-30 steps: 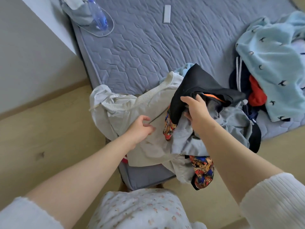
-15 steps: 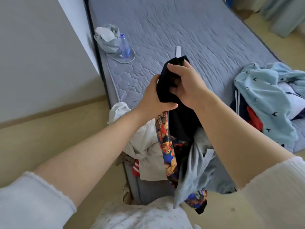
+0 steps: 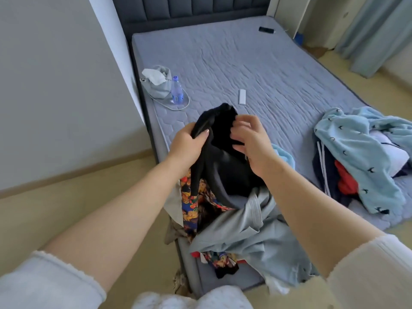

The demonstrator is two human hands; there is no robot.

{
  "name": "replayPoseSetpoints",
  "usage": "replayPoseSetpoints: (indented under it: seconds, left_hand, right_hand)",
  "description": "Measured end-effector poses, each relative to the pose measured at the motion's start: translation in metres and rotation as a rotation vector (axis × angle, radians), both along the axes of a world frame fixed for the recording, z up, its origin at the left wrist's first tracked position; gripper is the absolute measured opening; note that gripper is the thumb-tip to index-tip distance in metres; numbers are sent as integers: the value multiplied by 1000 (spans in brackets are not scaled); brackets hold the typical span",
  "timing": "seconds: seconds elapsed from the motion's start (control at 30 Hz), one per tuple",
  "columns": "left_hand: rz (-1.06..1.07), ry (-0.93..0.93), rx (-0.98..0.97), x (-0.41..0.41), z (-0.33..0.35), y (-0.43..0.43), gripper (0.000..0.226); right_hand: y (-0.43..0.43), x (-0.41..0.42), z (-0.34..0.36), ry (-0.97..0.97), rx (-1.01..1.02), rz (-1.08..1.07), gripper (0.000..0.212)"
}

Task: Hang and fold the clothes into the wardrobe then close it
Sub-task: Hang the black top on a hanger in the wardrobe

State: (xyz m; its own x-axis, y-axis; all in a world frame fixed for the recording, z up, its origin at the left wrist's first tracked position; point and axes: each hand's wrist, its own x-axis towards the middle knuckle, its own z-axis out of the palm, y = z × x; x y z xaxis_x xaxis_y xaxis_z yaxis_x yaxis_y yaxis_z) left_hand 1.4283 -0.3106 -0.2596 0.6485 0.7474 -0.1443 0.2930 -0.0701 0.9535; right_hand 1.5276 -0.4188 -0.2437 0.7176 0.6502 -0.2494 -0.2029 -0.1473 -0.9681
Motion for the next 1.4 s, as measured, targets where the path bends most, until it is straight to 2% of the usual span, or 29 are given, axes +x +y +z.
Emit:
replayPoseSetpoints:
  seconds: [0.13,0.27,0.3,0.37,0.43,0.5,0.57,0.67,0.77,0.87,0.97,1.03,1.13,1.23,1.33,1.4]
  left_hand:
    - [-206,-59,-117,-1,5,-10,14]
    - [-405,-55,-311,-5,17,-13,13]
    - [-436,-57,-349,-6,19,-13,13]
    - [-445,-82,-422,-8,23,-11,14]
    - [-373,-122,-482,-8,26,-10,15]
    - [-263,-159,-490,-6,31,-8,14]
    - [-139,-219,-480,2,42,-3,12]
    - [-4,-329,-426,17,70,3,11]
    - [82,-525,-350,28,103,13,8]
    - [115,-705,-227,31,146,33,8]
    - [90,-720,-44,28,172,49,8]
    - [52,-610,5,23,161,51,7]
    - [-1,-346,45,9,109,41,10]
    - [-95,-137,11,-15,42,32,22]
    - [-199,44,-34,-37,-1,40,24]
    - [-115,90,-13,-44,-10,56,37]
  right_hand:
    - [-15,2,-24,-266,-239,-114,66]
    - [-29,13,-29,-344,-412,-282,86]
    - [-32,16,-30,-381,-490,-262,80]
    - [-36,20,-31,-444,-668,-199,50]
    - [-36,21,-30,-359,-756,-154,28]
    - [-31,22,-22,-209,-658,-163,18]
    - [-18,26,-4,-111,-453,-234,10]
    - [8,38,33,-37,-107,-298,22]
    - [32,46,81,-205,130,-301,23]
    - [47,45,138,-251,449,-194,28]
    - [54,41,163,-367,520,-149,27]
    - [52,41,149,-398,434,-212,26]
    - [40,40,94,-390,174,-351,29]
    - [26,31,29,-242,-79,-340,29]
    - [8,15,-14,64,-316,-136,21]
    - [-2,8,-22,65,-517,142,12]
